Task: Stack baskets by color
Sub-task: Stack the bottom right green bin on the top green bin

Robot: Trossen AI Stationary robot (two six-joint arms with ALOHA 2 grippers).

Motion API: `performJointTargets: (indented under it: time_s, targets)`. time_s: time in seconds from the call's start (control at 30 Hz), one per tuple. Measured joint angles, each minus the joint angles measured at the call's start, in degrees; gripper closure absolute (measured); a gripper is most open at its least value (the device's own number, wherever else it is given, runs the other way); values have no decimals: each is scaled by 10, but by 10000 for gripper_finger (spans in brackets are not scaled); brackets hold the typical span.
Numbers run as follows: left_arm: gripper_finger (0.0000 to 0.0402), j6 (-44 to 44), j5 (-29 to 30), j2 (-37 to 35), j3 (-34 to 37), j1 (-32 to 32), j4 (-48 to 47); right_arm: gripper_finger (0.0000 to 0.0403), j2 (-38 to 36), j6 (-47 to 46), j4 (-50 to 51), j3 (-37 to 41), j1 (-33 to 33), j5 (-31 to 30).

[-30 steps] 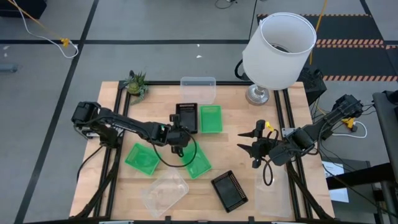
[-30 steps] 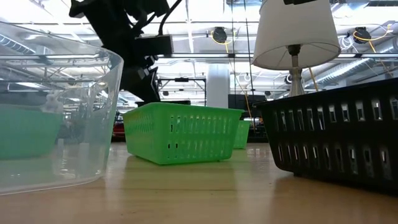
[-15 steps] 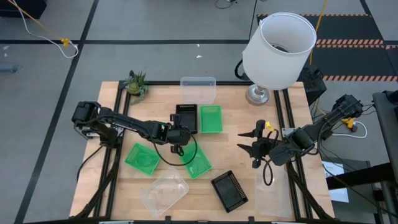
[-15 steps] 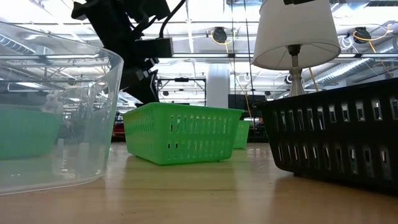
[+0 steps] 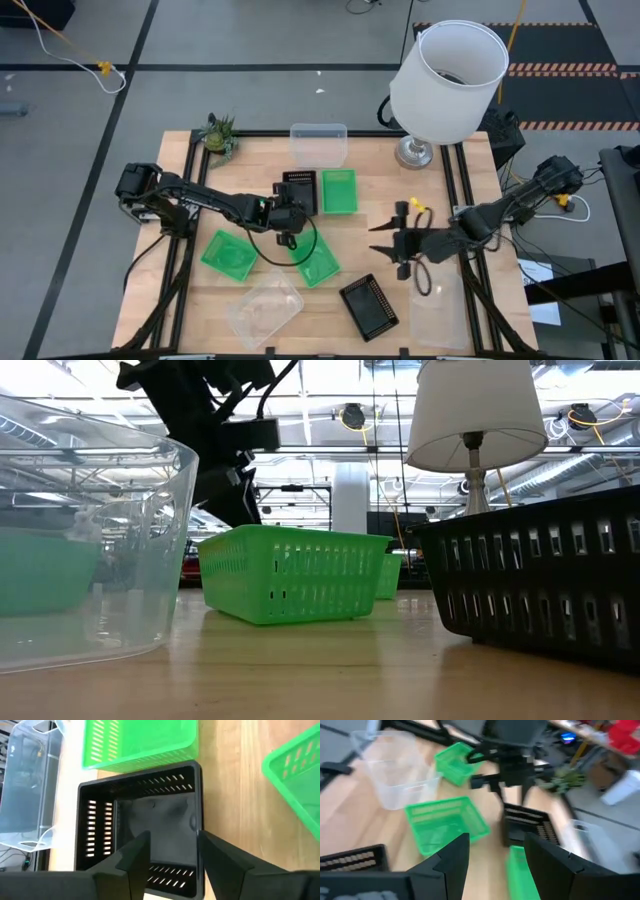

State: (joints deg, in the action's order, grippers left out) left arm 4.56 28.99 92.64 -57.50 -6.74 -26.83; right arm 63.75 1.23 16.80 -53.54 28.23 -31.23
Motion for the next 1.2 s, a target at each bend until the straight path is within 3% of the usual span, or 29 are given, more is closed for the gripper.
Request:
performJointTargets:
  time_s: [0.37,0.6,1.0,1.2]
  targets:
    - [245,17,0,-74,-62,-14,-37,220,161,15,-154,0,-99,225]
    - [263,11,1,-142,-69,-14,-29,220,243,-10,-149,-28,-136,328]
    - [270,-19,-7,-137,-42,-15,-40,220,377,13,-149,-105,-143,418]
    - [270,-19,-8,-139,-36,-15,-38,220,416,36,-154,-125,-144,435]
